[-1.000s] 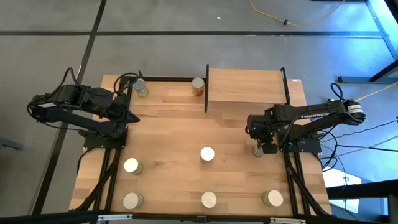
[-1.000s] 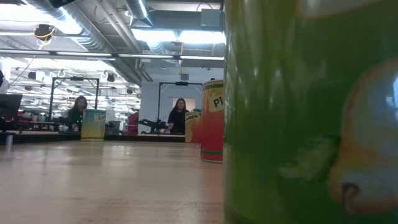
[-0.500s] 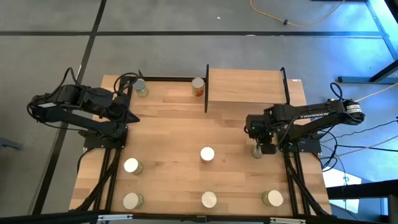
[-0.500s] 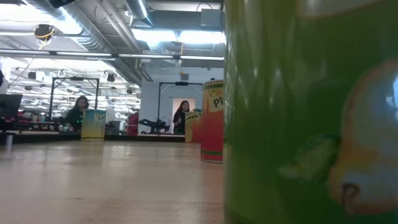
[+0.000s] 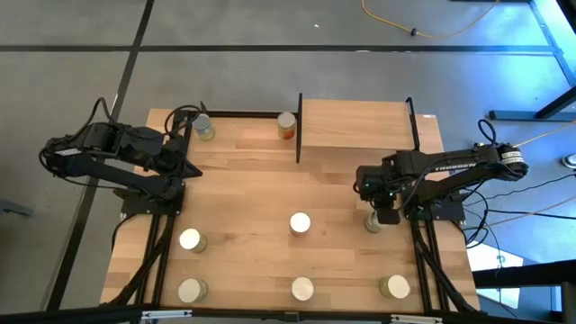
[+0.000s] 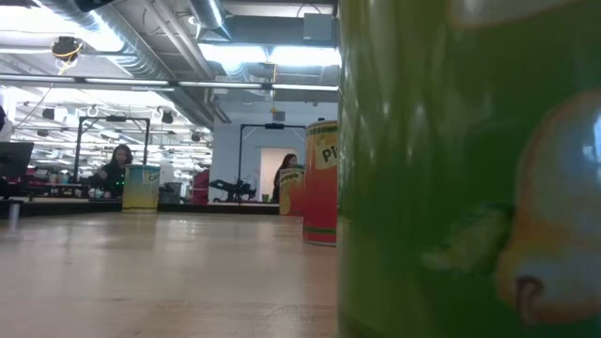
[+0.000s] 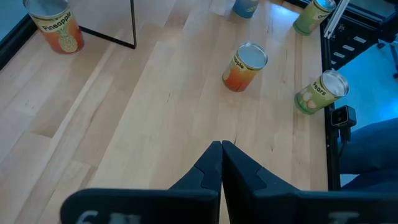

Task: Pick and place cans onto a shelf
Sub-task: Put the canned peas on the shelf

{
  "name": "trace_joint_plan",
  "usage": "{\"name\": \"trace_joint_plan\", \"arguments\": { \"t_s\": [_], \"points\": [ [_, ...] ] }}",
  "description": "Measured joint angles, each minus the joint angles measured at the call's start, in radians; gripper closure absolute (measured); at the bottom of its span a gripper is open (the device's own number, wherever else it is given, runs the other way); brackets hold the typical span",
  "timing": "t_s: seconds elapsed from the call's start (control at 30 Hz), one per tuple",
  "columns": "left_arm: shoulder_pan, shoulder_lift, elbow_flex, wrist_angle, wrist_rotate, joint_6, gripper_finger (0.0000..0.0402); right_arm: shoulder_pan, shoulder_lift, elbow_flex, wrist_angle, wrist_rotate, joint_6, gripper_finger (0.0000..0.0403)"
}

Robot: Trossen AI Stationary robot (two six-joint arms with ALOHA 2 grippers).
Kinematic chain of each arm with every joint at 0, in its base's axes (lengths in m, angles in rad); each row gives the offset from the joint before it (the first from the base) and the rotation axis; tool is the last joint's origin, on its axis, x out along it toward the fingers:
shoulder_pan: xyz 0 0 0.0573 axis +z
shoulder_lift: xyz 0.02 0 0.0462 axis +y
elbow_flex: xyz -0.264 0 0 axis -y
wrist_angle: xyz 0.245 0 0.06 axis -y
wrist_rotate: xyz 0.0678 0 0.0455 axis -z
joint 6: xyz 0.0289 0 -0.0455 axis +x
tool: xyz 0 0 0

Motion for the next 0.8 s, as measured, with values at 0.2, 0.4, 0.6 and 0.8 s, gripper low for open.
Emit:
{"name": "trace_joint_plan", "arguments": {
  "t_s": [0.2,0.4,0.6,0.8],
  "points": [
    [0.000,0.000,0.000,0.000,0.000,0.000,0.0401,0.000,0.000,0.001,0.004,0.006,-0.001,0.0391],
    [0.000,0.000,0.000,0.000,0.000,0.000,0.0401,-0.001,-0.001,0.001,0.013,0.064,-0.025,0.0378],
    [0.000,0.000,0.000,0.000,0.000,0.000,0.0401,0.000,-0.001,0.001,0.012,0.064,-0.028,0.0344],
    [0.000,0.000,0.000,0.000,0.000,0.000,0.0401,0.000,-0.001,0.002,-0.007,0.016,-0.086,0.0314]
  ]
}}
